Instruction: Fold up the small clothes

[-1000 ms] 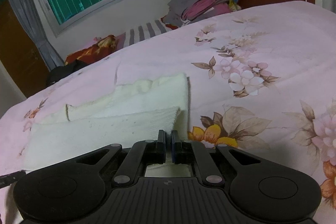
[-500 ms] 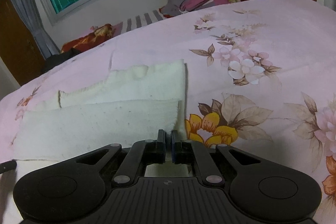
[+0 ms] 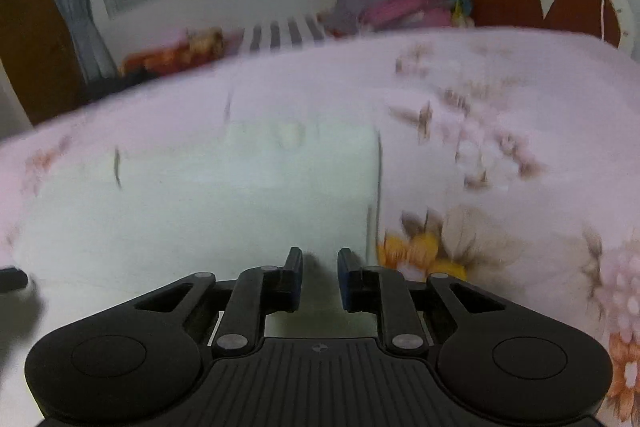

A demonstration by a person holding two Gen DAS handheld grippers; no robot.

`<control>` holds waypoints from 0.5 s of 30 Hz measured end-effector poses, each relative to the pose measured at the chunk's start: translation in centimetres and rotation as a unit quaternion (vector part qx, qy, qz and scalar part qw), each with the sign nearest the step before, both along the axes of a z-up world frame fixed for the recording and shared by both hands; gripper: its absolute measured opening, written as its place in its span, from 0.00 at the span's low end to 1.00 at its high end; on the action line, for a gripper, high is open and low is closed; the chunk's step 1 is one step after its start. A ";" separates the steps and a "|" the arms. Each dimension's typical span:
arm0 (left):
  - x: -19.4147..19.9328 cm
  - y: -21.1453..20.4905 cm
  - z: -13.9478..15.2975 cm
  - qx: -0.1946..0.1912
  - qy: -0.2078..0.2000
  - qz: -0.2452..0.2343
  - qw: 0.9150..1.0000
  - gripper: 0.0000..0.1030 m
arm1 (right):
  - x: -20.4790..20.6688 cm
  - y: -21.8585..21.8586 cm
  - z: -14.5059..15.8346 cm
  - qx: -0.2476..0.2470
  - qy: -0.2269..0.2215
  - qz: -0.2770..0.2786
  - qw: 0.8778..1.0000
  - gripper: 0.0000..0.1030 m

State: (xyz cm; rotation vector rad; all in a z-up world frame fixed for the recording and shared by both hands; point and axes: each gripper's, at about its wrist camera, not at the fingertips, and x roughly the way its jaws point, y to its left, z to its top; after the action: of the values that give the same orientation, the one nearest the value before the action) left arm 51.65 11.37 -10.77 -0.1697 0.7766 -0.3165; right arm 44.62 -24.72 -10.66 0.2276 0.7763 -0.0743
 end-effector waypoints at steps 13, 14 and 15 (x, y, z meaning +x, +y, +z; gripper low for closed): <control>11.1 3.8 -1.6 -0.041 0.010 0.047 0.998 0.46 | 6.9 -2.0 -2.3 -0.014 0.020 -0.003 1.000 0.18; 10.3 3.4 -0.9 -0.037 -0.005 0.049 0.998 0.47 | 6.8 -2.0 -2.0 -0.016 0.020 -0.007 1.000 0.18; 9.3 2.6 -0.4 -0.045 -0.016 0.038 0.998 0.48 | 6.5 -2.0 -1.5 -0.017 0.010 -0.013 1.000 0.18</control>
State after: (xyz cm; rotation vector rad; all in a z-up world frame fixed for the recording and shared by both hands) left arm 60.90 13.97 -11.15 -0.2790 0.7233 -0.2813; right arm 51.12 -26.68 -12.14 0.2051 0.7910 -0.1133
